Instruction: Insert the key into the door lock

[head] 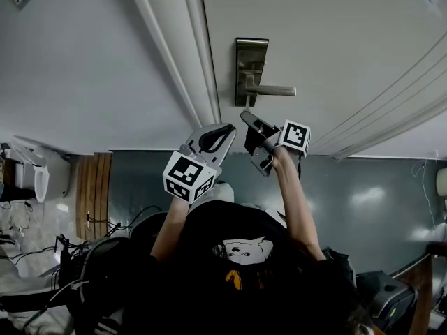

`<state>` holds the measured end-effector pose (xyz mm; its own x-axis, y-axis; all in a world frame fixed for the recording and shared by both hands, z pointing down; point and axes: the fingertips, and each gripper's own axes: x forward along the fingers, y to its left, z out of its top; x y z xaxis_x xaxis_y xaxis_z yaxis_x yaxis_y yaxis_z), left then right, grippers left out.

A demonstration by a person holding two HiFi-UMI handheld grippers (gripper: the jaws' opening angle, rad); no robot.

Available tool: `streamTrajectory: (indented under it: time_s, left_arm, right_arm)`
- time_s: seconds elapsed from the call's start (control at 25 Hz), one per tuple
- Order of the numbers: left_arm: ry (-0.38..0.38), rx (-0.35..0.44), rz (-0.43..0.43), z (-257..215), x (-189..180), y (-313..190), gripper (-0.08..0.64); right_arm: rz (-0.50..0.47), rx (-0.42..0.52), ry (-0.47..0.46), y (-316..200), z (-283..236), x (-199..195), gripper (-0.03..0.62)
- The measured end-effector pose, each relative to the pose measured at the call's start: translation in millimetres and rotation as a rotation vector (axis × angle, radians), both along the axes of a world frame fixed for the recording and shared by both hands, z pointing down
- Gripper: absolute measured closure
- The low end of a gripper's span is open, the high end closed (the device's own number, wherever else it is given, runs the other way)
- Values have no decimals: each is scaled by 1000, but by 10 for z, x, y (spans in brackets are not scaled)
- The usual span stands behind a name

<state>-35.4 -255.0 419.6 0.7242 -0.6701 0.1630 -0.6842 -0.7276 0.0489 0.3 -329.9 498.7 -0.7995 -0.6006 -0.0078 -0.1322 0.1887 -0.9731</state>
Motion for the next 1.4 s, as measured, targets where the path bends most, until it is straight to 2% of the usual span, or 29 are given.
streamTrajectory:
  time_s: [0.56, 1.16, 1.4]
  left_arm:
    - [-3, 6, -17, 250, -4, 75, 532]
    - [-8, 0, -24, 229, -48, 119, 532]
    - [-5, -5, -24, 234, -71, 89, 532]
  right_arm:
    - [5, 5, -61, -203, 57, 57, 571]
    - [-24, -29, -87, -247, 64, -10, 571]
    - [-41, -64, -190, -259, 18, 22, 571]
